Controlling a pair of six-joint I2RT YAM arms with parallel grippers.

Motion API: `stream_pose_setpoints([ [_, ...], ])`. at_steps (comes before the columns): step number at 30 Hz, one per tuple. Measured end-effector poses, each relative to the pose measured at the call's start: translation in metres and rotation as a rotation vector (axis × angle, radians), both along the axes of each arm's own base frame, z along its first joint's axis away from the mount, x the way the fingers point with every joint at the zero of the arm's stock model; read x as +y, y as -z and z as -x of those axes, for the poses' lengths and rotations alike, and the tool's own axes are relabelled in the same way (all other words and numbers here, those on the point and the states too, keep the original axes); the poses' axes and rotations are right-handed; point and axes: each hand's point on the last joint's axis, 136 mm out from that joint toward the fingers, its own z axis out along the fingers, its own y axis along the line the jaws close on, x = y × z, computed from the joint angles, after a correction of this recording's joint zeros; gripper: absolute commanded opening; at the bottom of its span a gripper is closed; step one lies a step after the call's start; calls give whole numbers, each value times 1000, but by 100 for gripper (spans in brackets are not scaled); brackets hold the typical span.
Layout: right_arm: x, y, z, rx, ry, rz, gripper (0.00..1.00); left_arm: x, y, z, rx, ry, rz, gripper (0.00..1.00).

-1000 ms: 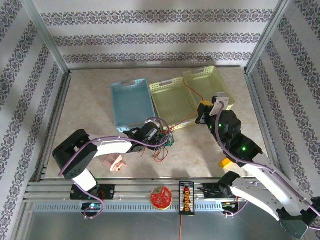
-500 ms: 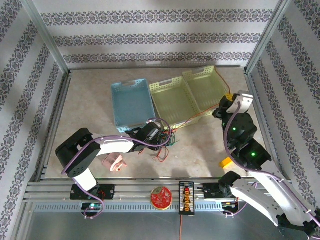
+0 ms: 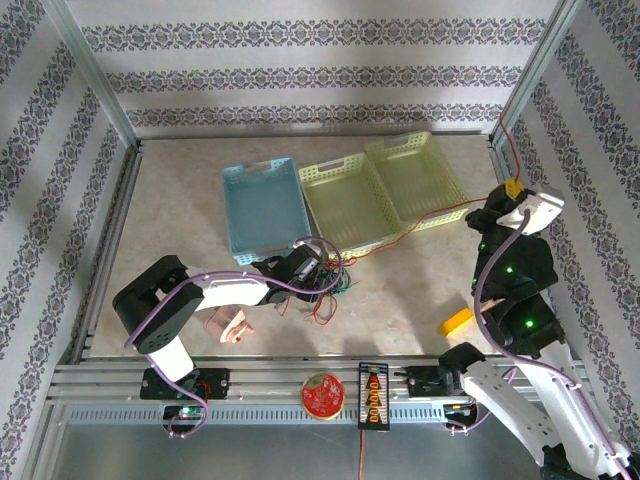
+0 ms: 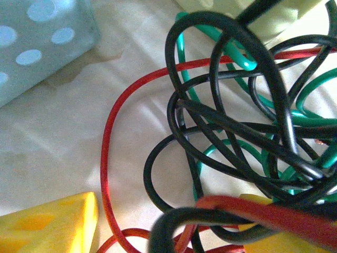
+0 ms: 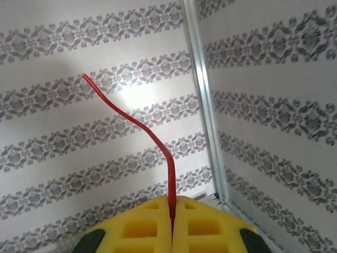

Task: Untangle the cables

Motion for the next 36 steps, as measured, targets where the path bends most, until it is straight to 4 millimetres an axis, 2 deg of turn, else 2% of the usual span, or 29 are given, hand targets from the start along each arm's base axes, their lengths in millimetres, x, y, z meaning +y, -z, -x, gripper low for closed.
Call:
stream_pose_setpoints([
  [12, -40, -30, 21, -68, 158, 5, 0, 0, 0, 0, -5, 0, -7, 72],
  [15, -41, -32, 22, -76, 157, 6, 0, 0, 0, 0, -6, -1, -7, 72],
  [18, -32, -36, 13, -74, 104, 19, 0, 0, 0, 0, -7, -1, -8, 72],
  [23, -12, -52, -22, -40, 23, 63, 0, 0, 0, 0, -9, 0, -10, 73],
  [30, 3, -80, -106, 13, -57, 126, 0, -1, 0, 0, -22, 2, -24, 73],
  [34, 18, -77, -150, 52, -115, 146, 0, -1, -1, 0, -36, 0, -36, 73],
  [36, 24, -73, -167, 69, -136, 151, 0, -1, -1, 1, -40, 1, -39, 73],
])
